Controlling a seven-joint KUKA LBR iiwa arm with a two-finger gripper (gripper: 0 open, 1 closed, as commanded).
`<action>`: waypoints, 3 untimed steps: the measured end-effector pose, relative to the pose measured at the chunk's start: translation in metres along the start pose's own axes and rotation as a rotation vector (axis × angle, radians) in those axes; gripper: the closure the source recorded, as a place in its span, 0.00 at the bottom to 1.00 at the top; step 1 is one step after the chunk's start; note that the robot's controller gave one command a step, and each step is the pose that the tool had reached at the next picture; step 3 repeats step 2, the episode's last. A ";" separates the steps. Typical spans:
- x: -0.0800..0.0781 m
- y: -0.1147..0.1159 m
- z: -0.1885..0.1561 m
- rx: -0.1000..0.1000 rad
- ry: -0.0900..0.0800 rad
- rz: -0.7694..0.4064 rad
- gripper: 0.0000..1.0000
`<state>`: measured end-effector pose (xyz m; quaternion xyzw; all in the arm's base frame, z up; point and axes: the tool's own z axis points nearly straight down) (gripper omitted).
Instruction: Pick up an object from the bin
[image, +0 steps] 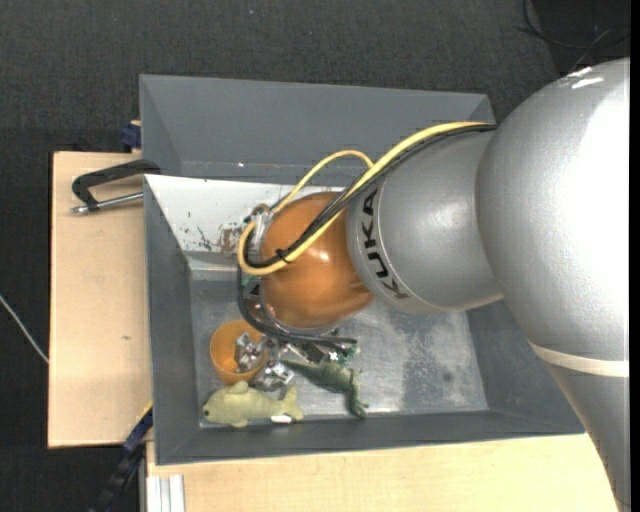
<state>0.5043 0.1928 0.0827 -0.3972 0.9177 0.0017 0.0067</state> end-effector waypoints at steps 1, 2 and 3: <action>-0.032 0.033 -0.060 -0.001 0.000 0.068 1.00; -0.032 0.032 -0.190 0.002 -0.001 0.056 1.00; -0.032 0.032 -0.190 0.002 -0.001 0.056 1.00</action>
Offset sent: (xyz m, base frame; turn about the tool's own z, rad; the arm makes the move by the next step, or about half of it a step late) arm -0.0042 0.0400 0.0556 0.0704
